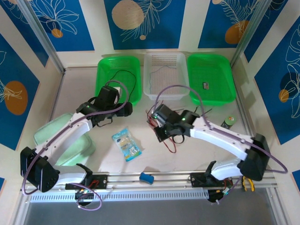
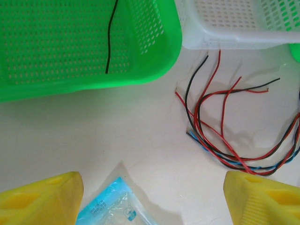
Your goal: Untangle the cables
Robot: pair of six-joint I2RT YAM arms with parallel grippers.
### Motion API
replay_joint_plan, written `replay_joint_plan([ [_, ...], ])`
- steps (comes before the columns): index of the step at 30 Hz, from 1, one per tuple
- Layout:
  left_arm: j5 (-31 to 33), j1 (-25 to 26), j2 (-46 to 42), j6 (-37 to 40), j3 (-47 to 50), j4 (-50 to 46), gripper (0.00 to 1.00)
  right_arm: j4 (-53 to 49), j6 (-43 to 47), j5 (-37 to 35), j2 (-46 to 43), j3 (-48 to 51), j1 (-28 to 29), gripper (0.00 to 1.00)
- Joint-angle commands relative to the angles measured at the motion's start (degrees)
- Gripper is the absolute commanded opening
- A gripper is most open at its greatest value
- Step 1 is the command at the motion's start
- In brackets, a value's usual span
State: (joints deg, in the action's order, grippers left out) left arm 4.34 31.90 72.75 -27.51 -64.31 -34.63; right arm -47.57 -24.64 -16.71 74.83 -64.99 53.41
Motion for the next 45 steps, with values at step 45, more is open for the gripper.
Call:
replay_joint_plan([
  [45, -8.2, 0.2, 0.4, -5.5, -16.2, 6.1, 0.77, 17.5, 17.4, 9.6, -1.0, -39.3, -17.9, 0.00],
])
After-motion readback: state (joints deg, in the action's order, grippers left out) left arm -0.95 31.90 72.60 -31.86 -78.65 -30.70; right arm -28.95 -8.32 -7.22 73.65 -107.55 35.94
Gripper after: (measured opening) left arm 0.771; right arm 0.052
